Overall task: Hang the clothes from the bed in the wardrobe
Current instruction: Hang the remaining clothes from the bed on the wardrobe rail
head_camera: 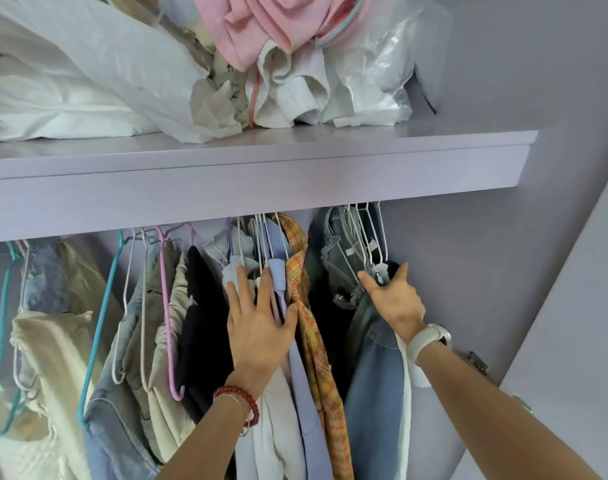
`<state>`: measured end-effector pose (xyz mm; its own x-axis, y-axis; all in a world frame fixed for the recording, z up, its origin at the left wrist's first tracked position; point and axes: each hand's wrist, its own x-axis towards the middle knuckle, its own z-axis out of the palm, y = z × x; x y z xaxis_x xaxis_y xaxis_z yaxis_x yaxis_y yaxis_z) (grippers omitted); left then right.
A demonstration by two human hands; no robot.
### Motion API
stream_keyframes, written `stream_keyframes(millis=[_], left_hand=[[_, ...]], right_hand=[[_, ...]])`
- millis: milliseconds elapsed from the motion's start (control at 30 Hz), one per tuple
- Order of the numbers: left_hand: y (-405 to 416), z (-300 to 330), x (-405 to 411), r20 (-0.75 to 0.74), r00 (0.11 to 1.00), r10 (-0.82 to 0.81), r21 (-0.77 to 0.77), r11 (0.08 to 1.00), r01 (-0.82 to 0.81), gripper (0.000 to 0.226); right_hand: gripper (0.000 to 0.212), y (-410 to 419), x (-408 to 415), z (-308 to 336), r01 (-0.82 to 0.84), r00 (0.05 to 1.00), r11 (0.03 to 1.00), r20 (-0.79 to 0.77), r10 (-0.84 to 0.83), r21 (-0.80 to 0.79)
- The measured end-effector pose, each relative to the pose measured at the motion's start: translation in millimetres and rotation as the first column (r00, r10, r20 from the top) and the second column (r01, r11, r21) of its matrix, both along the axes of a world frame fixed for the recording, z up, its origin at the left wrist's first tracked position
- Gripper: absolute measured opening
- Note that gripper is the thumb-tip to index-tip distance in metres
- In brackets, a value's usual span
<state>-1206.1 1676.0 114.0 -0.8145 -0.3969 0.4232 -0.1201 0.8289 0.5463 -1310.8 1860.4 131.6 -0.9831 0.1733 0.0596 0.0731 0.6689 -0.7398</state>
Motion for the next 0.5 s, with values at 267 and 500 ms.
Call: stream_keyframes(millis=[267,500], left_hand=[[0.6,-4.0,-2.6,-0.018,0.999,0.036,-0.032,0.999,-0.037,0.078],[-3.4,-7.6,-1.7,-0.028,0.999,0.018,-0.020,1.000,-0.018,0.077]], right_hand=[[0.042,-11.9,4.6,-17.6,0.113,0.947,0.993,-0.301,-0.116,-0.026],[0.042,-3.2,-5.1,-19.4,0.237,0.920,0.963,-0.288,-0.266,-0.131]])
